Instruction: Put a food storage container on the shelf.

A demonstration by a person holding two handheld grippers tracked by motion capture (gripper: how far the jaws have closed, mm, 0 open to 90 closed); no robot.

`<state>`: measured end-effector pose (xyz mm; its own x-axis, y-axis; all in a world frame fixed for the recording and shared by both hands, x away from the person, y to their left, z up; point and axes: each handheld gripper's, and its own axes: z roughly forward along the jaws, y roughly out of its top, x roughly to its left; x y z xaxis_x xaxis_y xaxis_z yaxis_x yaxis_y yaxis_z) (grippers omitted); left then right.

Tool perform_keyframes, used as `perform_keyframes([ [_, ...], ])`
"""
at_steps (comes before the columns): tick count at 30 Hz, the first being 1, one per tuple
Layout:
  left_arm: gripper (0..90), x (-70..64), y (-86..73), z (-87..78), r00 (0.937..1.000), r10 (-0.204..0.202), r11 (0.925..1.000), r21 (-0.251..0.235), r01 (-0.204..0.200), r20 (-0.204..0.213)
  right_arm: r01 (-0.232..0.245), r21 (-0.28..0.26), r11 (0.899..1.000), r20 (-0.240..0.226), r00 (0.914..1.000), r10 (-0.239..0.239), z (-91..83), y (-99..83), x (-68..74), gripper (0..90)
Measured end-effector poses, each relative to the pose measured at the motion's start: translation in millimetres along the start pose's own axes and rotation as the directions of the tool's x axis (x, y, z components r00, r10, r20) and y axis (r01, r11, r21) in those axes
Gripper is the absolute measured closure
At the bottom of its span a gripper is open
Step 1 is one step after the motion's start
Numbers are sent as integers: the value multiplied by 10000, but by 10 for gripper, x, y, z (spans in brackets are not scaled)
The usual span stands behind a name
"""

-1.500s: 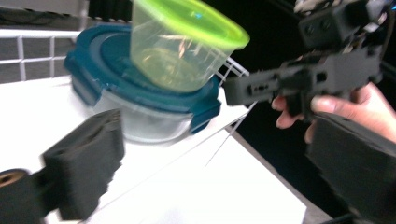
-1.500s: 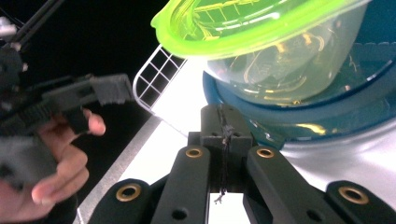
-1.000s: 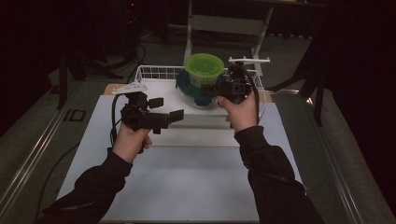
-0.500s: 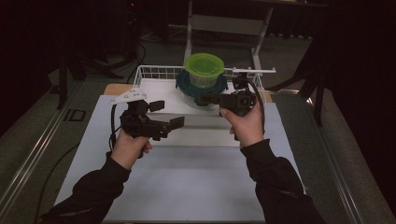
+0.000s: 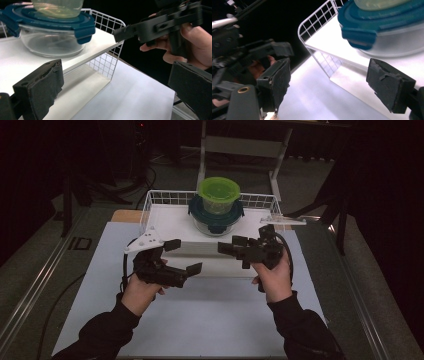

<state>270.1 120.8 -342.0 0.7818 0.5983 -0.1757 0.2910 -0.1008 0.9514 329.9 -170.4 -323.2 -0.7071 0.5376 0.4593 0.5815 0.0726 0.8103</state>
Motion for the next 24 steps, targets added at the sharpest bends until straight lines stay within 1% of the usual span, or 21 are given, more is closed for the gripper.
perform_keyframes([
  [1,0,-14,-18,-7,10000,-24,10000,-25,24,23,-43,-47,10000,2,10000,43,-19,-32,-11,188],
  [2,0,-26,-48,-12,9998,-109,9999,-47,110,170,-51,-72,10000,70,10000,51,-46,-96,-33,188],
  [3,0,-35,-68,-9,9997,-109,9999,17,109,204,-78,-38,10000,70,9999,78,-53,-129,-42,188],
  [5,0,-52,-116,-3,9991,-117,9999,54,115,418,-80,13,10000,113,9999,79,-60,-202,-56,188],
  [7,0,-71,-164,2,9991,-73,9998,186,65,427,-11,94,10000,161,9999,9,-61,-280,-67,188],
  [9,0,-83,-216,6,9986,-138,9997,206,128,503,31,159,9999,238,9997,-34,-58,-359,-80,188],
  [11,0,-93,-272,22,9979,-221,9992,354,200,606,64,227,9997,256,9996,-69,-50,-433,-101,188],
  [13,0,-107,-329,41,9973,-210,9985,511,175,698,89,333,9994,278,9996,-98,-42,-499,-122,188],
  [15,0,-107,-329,41,9973,-210,9985,511,175,698,86,364,9993,325,9994,-98,-39,-531,-133,188],
  [16,0,-133,-407,64,9966,-175,9979,642,123,810,25,383,9993,280,9996,-36,-31,-604,-165,188],
  [19,0,-151,-468,80,9961,-181,9974,708,120,864,-4,458,9990,325,9995,-10,-13,-701,-193,188],
  [21,0,-151,-468,80,9961,-181,9974,708,120,864,49,508,9987,336,9994,-66,-3,-732,-201,188],
  [22,0,-166,-542,101,9955,-175,9963,857,95,927,85,571,9983,365,9993,-105,13,-791,-216,188],
  [24,0,-176,-601,111,9955,-170,9959,904,85,937,77,648,9979,333,9994,-99,27,-848,-231,188],
])
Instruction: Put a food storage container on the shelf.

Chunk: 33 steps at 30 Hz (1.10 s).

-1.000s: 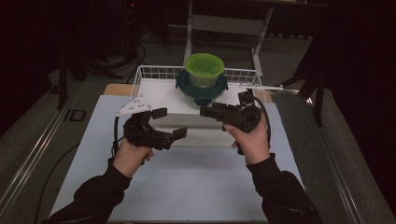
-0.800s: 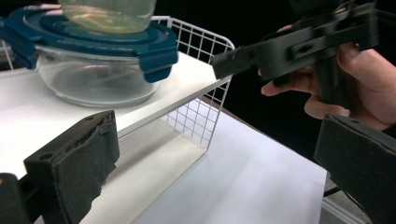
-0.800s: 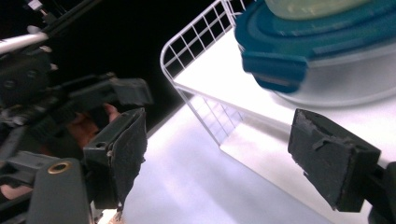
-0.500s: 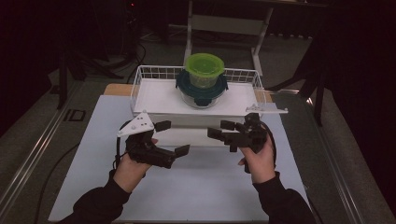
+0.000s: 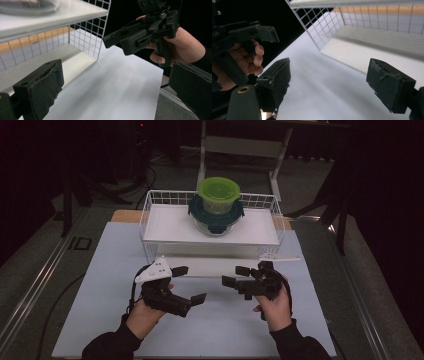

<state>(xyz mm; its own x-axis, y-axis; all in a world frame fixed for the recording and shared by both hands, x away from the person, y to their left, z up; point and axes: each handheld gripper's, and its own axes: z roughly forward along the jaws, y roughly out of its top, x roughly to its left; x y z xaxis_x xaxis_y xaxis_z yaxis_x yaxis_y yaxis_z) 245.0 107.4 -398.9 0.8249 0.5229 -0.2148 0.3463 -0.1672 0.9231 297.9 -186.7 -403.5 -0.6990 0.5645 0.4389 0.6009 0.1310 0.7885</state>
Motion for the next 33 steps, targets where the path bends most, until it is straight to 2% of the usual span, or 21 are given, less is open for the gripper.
perform_keyframes([
  [6,0,0,-188,55,9997,-216,9990,394,210,152,-40,130,9999,-48,10000,41,28,-183,-55,189],
  [11,0,10,-292,72,9992,-351,9984,461,341,212,-55,173,9998,-33,10000,56,29,-297,-102,188],
  [20,0,-3,-488,112,9993,-309,9970,715,294,201,-83,340,9994,90,9999,80,20,-545,-196,189],
  [23,0,-17,-553,135,9993,-300,9958,867,281,214,-195,357,9992,102,9998,191,9,-616,-231,188],
  [28,0,-48,-679,175,9994,-204,9933,1145,171,277,-117,412,9991,298,9995,104,-28,-721,-267,188],
  [33,0,-53,-766,165,9995,-167,9943,1054,139,253,-145,417,9990,386,9992,129,-80,-838,-309,187],
])
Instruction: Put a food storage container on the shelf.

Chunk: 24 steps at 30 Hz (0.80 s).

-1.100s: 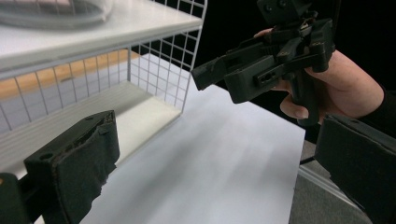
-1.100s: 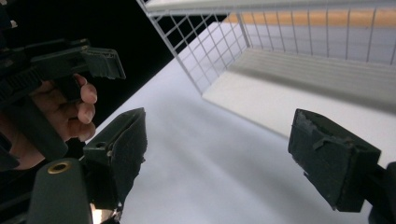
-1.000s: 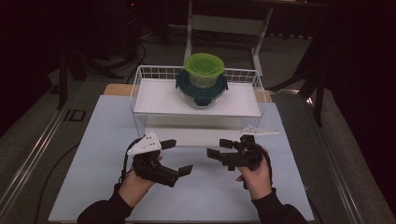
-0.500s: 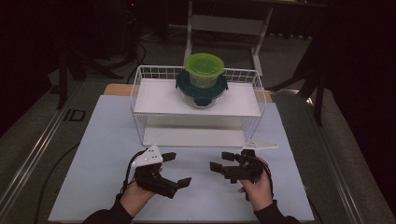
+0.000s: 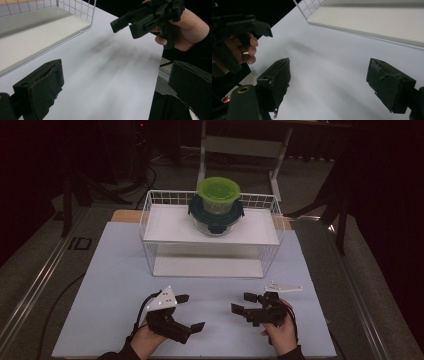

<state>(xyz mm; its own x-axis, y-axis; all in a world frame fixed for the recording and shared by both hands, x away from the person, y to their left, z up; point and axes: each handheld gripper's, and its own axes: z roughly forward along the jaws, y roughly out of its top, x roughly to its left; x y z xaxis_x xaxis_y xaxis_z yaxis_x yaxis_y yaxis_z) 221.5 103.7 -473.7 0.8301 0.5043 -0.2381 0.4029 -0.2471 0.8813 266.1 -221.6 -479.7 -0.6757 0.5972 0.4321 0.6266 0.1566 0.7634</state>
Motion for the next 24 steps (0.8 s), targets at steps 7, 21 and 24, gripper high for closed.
perform_keyframes([
  [7,0,12,-131,14,9999,-19,9998,196,21,-133,79,76,9999,256,9996,-81,-63,-110,-48,184],
  [21,0,92,-200,-29,9983,161,9998,117,-154,-569,-210,47,9998,752,9970,206,-177,-268,-207,184],
  [24,0,105,-217,-13,9984,117,9998,166,-108,-547,-255,9,9997,778,9966,254,-185,-265,-224,184],
])
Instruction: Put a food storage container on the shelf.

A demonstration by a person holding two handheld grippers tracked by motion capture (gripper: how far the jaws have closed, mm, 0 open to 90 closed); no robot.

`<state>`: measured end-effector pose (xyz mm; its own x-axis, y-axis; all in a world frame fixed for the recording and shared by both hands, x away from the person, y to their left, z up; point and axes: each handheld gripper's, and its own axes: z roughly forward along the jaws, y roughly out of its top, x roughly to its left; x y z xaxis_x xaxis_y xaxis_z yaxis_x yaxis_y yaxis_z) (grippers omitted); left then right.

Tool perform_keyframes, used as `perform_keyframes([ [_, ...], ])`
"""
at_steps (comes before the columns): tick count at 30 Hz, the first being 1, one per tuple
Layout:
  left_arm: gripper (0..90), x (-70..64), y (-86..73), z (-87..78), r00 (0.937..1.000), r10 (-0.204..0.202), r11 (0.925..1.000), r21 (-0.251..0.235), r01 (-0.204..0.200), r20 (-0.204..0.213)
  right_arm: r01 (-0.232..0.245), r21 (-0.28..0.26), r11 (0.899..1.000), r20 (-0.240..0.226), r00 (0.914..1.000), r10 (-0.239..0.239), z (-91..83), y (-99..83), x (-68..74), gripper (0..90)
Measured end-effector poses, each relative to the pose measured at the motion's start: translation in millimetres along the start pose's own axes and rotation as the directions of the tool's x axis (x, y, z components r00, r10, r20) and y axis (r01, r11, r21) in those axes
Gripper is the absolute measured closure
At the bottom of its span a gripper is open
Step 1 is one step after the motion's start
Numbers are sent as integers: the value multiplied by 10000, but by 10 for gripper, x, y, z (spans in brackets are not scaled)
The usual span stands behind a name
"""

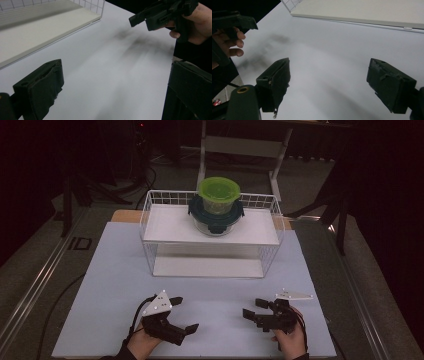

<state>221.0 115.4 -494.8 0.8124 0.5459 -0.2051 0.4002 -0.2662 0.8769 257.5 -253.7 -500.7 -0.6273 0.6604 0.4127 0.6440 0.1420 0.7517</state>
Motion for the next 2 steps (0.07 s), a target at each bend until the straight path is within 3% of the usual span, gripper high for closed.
perform_keyframes([
  [2,0,6,-11,15,10000,-33,10000,30,33,24,9,-52,10000,-2,10000,-9,0,-2,-12,184],
])
